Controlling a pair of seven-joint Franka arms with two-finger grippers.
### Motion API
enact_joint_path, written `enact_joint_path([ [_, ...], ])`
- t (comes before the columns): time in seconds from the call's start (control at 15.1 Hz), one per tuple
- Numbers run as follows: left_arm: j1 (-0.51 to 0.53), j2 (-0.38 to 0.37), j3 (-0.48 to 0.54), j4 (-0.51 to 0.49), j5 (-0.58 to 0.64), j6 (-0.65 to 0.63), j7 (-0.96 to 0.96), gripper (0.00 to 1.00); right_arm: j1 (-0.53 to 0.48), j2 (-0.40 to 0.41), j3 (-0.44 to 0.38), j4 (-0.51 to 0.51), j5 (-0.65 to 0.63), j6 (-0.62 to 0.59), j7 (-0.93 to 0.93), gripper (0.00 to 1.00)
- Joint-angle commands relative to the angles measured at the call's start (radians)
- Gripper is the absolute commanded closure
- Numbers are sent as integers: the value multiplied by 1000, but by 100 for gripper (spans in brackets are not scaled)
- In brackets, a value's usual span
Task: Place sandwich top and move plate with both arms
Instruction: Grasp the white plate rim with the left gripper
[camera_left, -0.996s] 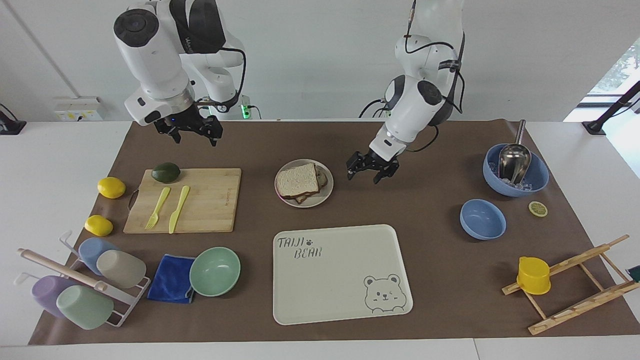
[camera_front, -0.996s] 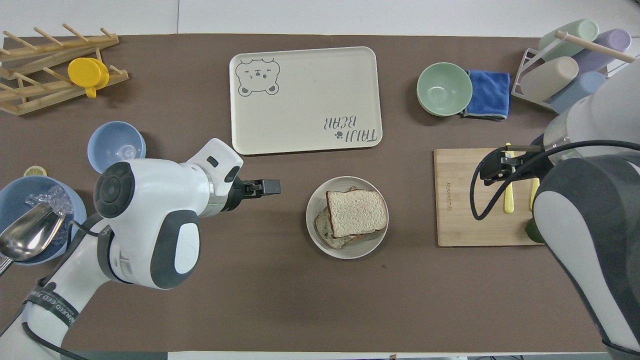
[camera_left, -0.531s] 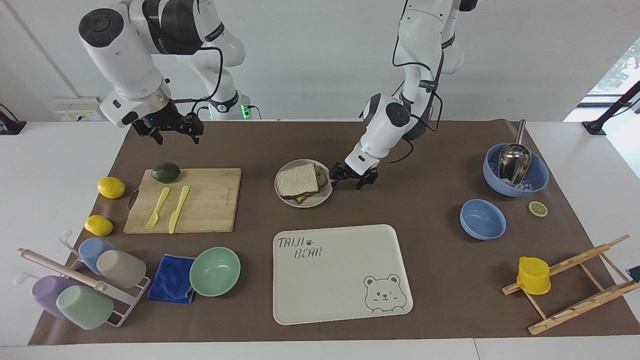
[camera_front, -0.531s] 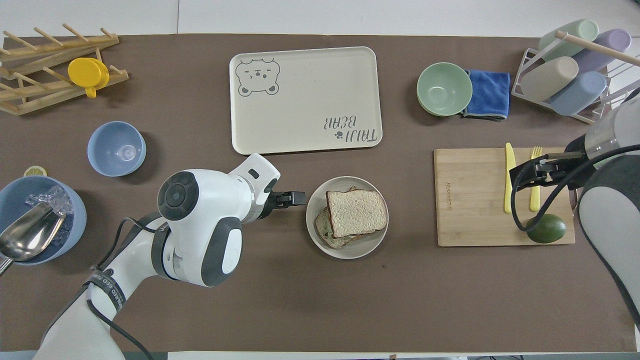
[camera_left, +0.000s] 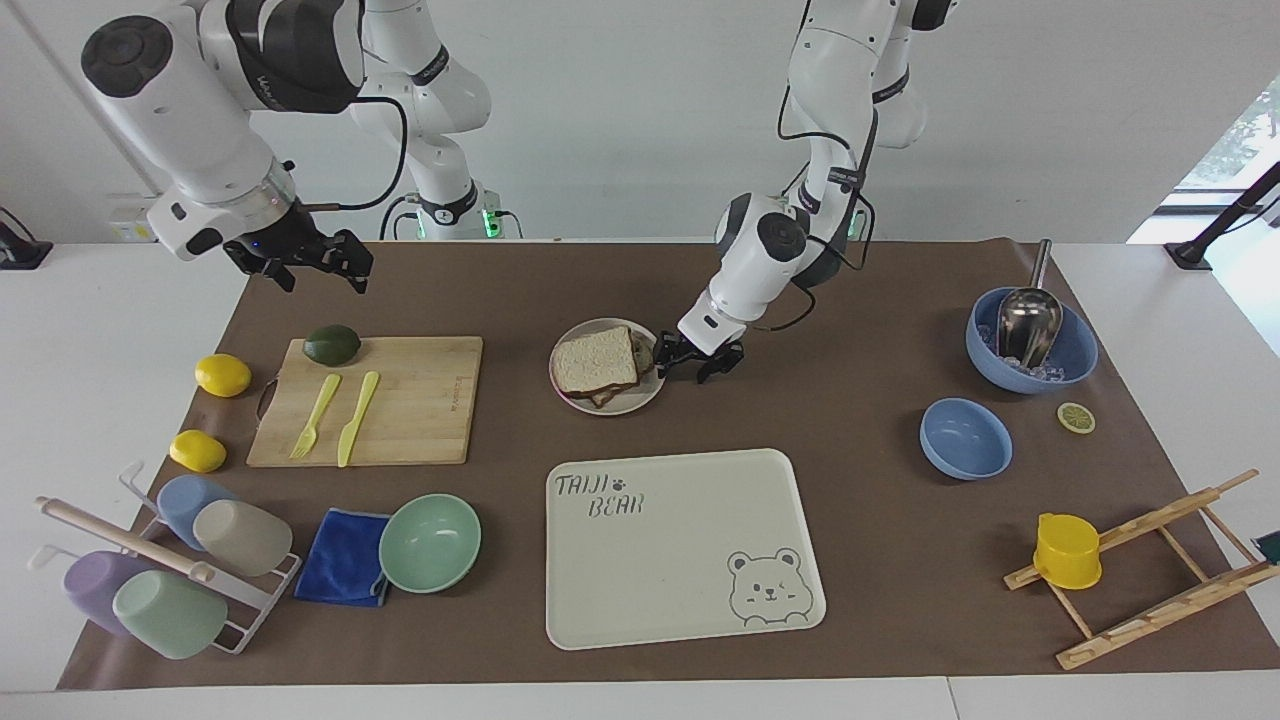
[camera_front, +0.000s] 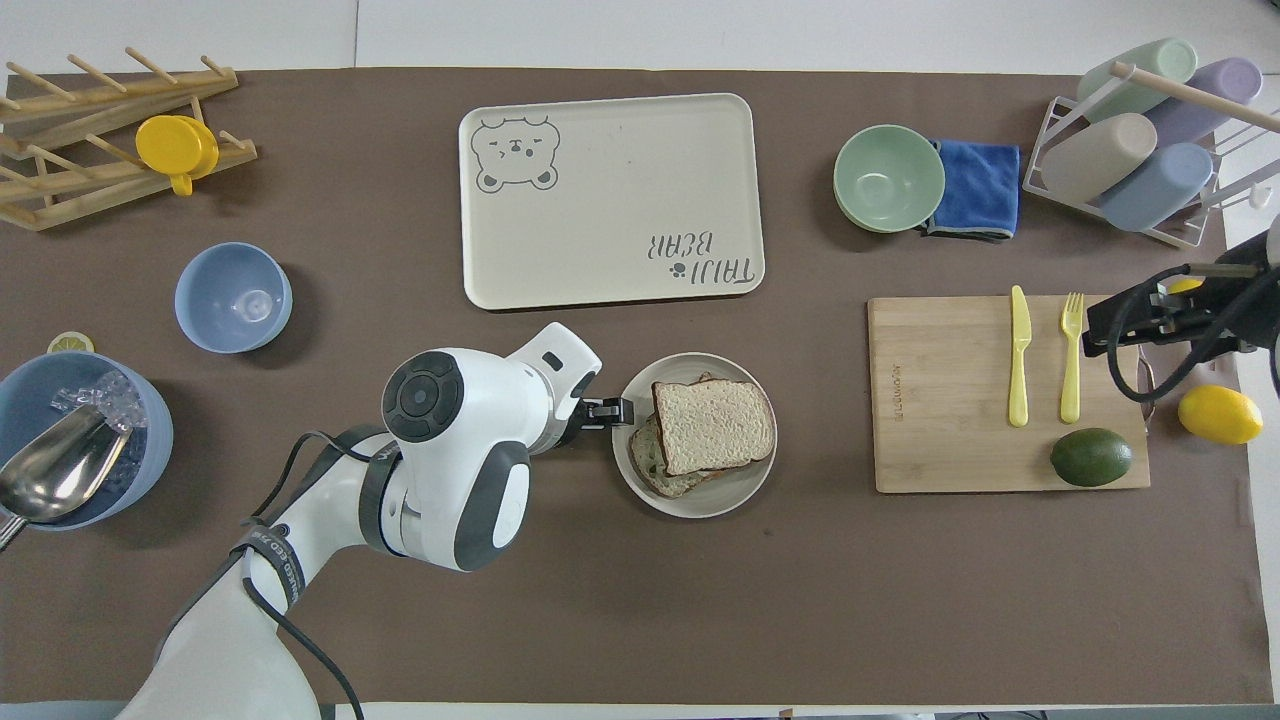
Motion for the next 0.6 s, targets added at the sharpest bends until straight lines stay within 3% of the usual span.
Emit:
enact_joint_path([
  [0.0, -46, 3, 16, 8, -18, -1, -33, 42, -3, 11, -14, 33, 2, 4, -67, 0],
  [0.2, -51, 2, 16, 3, -18, -1, -36, 43, -3, 2, -12, 30, -29, 9, -91, 0],
  [0.53, -51, 2, 16, 3, -18, -2, -46, 72, -6, -11, -12, 13, -8, 14, -78, 0],
])
